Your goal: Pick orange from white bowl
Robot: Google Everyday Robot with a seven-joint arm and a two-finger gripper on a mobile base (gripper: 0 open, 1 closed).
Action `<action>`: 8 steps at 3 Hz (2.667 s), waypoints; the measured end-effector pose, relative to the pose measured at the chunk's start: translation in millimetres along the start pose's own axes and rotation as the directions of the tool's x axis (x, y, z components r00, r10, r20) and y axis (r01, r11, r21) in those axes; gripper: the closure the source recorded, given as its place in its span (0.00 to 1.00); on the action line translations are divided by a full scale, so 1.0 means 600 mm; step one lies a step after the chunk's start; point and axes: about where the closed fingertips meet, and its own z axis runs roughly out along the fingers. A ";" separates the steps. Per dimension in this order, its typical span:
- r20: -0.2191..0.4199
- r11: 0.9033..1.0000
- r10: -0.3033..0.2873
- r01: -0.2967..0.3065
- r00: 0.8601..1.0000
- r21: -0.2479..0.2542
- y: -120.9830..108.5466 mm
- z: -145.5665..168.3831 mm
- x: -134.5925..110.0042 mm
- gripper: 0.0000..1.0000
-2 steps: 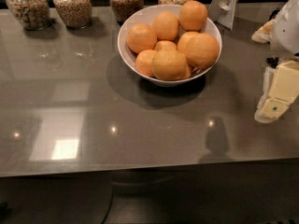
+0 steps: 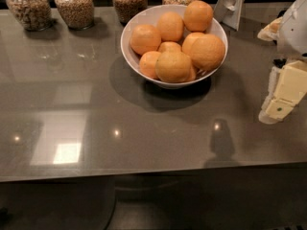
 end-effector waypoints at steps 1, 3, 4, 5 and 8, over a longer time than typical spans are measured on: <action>0.128 0.999 -0.005 0.000 0.992 0.042 -0.033 0.018 -0.028 0.00; 0.301 0.993 0.017 -0.052 0.953 0.107 -0.124 0.059 -0.083 0.00; 0.351 0.987 0.012 -0.066 0.936 0.143 -0.175 0.079 -0.116 0.00; 0.351 0.987 0.012 -0.067 0.936 0.143 -0.176 0.079 -0.116 0.00; 0.425 0.963 0.080 -0.181 0.901 0.201 -0.208 0.100 -0.133 0.18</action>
Offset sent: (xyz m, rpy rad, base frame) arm 0.0903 0.0321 -0.0034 0.2980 -0.2047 0.0300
